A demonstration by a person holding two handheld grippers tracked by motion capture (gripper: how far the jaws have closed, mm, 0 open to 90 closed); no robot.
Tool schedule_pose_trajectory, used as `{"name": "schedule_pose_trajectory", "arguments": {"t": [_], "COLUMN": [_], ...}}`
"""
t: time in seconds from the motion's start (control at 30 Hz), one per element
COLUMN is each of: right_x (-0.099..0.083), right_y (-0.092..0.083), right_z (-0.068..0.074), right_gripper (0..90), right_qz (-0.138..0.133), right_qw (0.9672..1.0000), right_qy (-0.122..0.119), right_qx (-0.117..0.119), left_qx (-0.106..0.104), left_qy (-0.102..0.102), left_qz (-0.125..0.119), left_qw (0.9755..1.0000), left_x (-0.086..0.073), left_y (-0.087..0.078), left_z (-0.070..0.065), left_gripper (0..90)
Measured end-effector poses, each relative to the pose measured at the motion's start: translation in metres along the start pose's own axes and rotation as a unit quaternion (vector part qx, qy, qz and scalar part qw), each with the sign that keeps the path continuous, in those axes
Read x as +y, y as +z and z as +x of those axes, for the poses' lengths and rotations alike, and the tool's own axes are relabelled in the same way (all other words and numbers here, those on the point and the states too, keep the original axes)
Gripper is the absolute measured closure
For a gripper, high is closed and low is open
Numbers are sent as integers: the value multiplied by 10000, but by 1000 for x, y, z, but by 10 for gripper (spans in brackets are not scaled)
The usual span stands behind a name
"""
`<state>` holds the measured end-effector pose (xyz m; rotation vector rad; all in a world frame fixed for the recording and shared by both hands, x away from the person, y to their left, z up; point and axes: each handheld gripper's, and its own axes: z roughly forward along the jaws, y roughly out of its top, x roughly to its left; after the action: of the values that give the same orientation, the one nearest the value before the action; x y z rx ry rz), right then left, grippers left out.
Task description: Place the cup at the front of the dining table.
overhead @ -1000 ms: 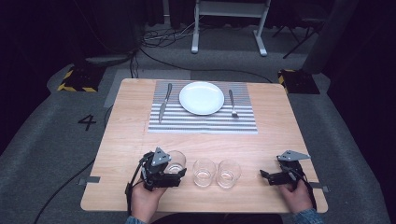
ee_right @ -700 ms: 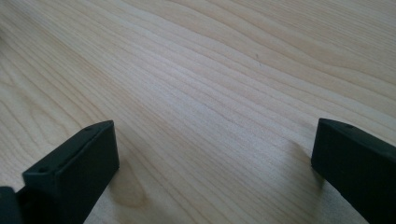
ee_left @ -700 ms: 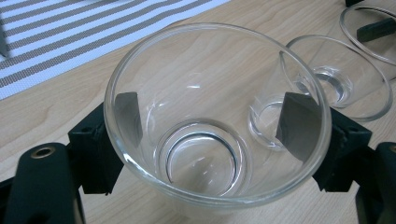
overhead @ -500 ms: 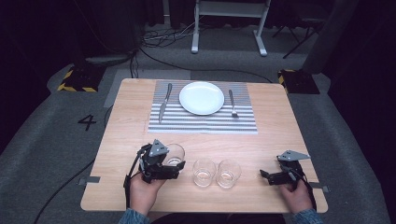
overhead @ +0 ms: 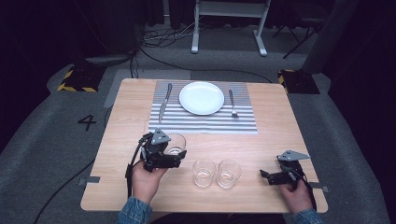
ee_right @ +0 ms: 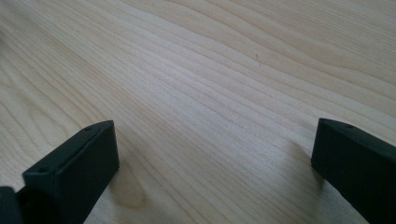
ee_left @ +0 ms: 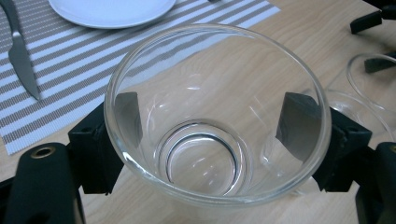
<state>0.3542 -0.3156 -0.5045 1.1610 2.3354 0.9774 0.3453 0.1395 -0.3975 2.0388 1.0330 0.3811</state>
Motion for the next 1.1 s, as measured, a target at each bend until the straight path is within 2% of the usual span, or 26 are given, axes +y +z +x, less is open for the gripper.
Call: {"name": "schedule_pose_trajectory", "arguments": {"t": [0.03, 0.2, 0.4, 0.53, 0.57, 0.6, 0.7, 0.73, 0.83, 1.1], "right_x": [0, 0, 0, 0, 0, 0, 0, 0, 0, 0], "right_y": [0, 0, 0, 0, 0, 0, 0, 0, 0, 0], "right_z": [0, 0, 0, 0, 0, 0, 0, 0, 0, 0], "right_gripper": [8, 8, 8, 8, 8, 8, 8, 8, 8, 8], "right_qz": [1, -1, 0, 0, -3, 1, 0, 0, -2, 3], "right_qw": [10000, 10000, 10000, 10000, 10000, 10000, 10000, 10000, 10000, 10000], "right_qy": [-2, -6, -2, -4, -3, -2, -2, 0, -2, -27], "right_qx": [-1, -3, 1, 1, -11, -4, 4, 4, 6, -11], "left_qx": [-40, 127, 195, 237, 265, 215, 262, 344, 400, 542], "left_qy": [-26, -2, 55, 28, -107, -123, -221, -193, -216, -412], "left_qz": [-31, -166, -145, -163, -239, -251, -215, -223, -251, -443], "left_qw": [10000, 9998, 9997, 9996, 9993, 9994, 9992, 9990, 9987, 9967], "left_x": [2, 22, 44, 51, 54, 55, 59, 61, 65, 78], "left_y": [2, 6, 8, 11, 15, 16, 21, 21, 22, 36], "left_z": [0, 6, 13, 16, 18, 21, 28, 30, 39, 64], "left_gripper": [195, 195, 195, 194, 195, 195, 195, 194, 195, 195]}}
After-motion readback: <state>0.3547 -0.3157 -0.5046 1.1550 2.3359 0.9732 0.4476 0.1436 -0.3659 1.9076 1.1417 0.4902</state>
